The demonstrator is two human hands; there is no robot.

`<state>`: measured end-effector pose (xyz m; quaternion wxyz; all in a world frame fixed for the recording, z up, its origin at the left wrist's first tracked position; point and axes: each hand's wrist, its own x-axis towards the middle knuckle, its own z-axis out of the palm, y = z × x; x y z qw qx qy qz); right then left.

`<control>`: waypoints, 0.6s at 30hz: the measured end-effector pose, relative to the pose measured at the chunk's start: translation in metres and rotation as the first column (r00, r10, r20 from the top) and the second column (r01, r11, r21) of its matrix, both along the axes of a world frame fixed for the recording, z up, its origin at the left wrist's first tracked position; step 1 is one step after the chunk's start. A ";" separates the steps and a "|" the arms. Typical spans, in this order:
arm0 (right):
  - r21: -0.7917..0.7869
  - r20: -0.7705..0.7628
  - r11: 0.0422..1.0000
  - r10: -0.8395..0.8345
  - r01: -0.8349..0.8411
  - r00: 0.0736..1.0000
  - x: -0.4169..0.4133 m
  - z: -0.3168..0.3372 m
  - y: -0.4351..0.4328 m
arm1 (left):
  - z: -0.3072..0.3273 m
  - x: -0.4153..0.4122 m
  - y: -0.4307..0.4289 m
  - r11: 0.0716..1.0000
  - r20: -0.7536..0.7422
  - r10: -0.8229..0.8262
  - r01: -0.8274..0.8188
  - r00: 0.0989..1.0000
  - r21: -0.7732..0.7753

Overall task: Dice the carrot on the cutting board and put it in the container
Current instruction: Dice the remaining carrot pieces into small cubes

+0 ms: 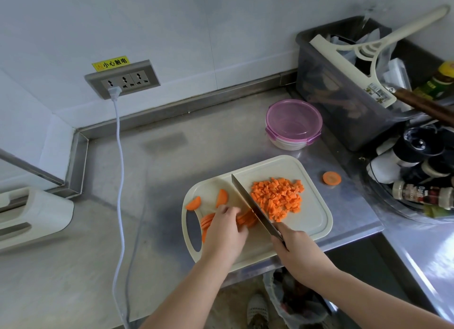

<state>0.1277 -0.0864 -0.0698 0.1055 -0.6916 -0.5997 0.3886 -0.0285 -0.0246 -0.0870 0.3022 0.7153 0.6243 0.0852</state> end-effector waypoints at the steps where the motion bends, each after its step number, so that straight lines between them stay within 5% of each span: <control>1: -0.002 0.004 1.000 0.001 -0.001 1.000 0.000 0.000 0.000 | 0.000 0.000 0.000 1.000 -0.013 -0.005 0.005 1.000 0.011; 18: -0.008 0.025 1.000 0.011 -0.010 1.000 -0.001 0.000 0.000 | -0.005 0.005 0.005 0.996 -0.135 -0.092 0.088 0.987 -0.035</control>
